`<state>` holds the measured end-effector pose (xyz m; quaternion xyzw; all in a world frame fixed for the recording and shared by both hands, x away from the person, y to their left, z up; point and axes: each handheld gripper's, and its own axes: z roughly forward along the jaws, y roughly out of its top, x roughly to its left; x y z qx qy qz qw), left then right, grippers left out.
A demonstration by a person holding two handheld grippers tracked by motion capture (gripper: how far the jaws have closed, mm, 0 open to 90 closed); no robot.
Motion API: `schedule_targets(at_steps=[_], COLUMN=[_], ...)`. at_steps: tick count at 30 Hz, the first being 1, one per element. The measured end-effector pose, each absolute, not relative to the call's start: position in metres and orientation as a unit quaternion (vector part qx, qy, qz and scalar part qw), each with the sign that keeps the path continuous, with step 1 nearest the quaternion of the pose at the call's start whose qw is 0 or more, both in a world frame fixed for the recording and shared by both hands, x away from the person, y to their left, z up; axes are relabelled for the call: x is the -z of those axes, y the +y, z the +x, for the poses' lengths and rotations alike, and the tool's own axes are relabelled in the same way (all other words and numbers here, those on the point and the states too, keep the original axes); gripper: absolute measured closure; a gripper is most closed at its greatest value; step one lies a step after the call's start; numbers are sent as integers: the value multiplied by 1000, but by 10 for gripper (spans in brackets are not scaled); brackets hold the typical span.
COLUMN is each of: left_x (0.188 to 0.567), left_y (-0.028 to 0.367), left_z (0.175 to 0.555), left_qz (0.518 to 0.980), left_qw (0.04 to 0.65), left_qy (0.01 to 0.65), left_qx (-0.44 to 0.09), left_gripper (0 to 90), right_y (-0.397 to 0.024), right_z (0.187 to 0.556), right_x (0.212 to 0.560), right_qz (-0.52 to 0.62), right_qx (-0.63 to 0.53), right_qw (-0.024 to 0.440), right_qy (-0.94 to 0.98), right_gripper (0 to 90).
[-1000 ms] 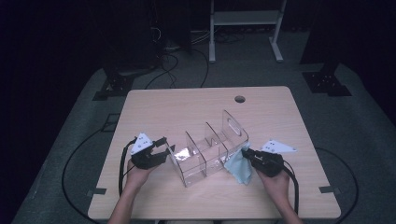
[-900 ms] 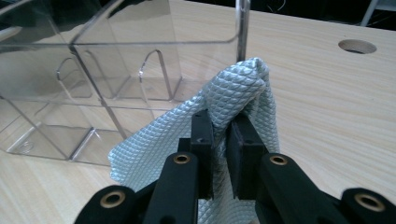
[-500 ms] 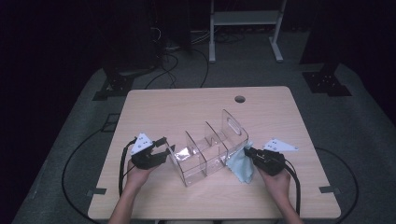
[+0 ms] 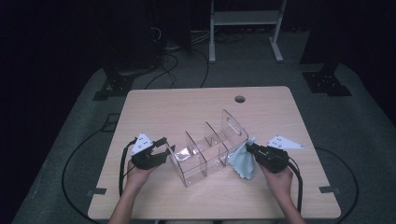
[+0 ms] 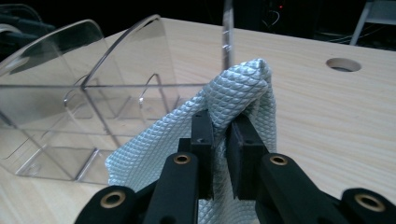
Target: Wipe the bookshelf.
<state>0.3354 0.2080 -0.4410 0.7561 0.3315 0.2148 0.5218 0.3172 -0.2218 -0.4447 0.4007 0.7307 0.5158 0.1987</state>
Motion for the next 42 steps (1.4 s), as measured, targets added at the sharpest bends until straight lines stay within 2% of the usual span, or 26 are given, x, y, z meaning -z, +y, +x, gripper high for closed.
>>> schedule_targets(at_steps=[6, 12, 18, 20, 27, 34, 42], left_x=[441, 441, 440, 440, 440, 441, 441], left_y=[208, 206, 198, 196, 196, 196, 194], left_z=[334, 332, 329, 329, 328, 327, 326], left_qz=[757, 758, 759, 759, 757, 755, 755], left_qw=[520, 519, 520, 520, 521, 522, 522], left_qy=[331, 330, 331, 330, 332, 335, 335], left_qx=[-216, -215, -209, -211, -212, -211, -213], left_gripper=[486, 485, 485, 485, 484, 483, 482], right_y=[-198, -207, -190, -186, -172, -158, -166], right_z=[306, 304, 294, 295, 309, 323, 316], right_x=[441, 426, 411, 405, 392, 394, 394], right_qz=[361, 367, 331, 323, 317, 316, 316], right_qx=[-525, -535, -528, -516, -511, -496, -496], right_qw=[174, 187, 193, 208, 205, 195, 192], right_qy=[751, 737, 758, 765, 773, 785, 785], right_gripper=[812, 813, 812, 813, 814, 817, 825])
